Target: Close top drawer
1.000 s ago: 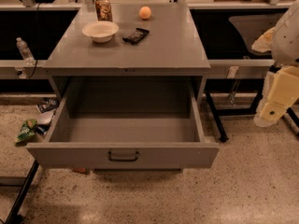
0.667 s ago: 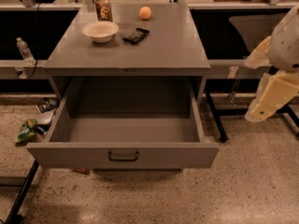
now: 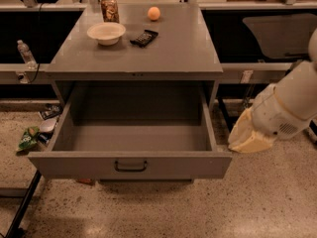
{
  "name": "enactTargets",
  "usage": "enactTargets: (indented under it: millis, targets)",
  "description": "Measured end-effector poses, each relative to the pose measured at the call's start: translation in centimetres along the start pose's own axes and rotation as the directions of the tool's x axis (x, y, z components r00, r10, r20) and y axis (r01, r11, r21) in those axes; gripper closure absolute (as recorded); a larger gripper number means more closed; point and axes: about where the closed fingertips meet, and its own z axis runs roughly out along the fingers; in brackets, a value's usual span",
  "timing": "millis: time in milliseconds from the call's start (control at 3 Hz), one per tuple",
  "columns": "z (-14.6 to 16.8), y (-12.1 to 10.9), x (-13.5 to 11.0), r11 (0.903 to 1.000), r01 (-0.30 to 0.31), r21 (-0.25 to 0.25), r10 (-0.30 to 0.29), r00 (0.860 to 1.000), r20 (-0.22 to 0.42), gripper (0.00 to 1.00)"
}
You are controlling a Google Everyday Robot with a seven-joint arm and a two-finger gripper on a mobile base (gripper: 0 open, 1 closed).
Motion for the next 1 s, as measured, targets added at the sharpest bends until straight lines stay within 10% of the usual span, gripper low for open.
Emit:
enactTargets:
  millis: [333, 1000]
  targets:
    - [6.4, 2.8, 0.5, 0.9953, 0.089, -0.039, -0.085, 0.993, 0.08, 0.93]
    - [16.5, 5.4, -0.2, 0.9913, 0.131, 0.011, -0.132, 0.987, 0.089, 1.0]
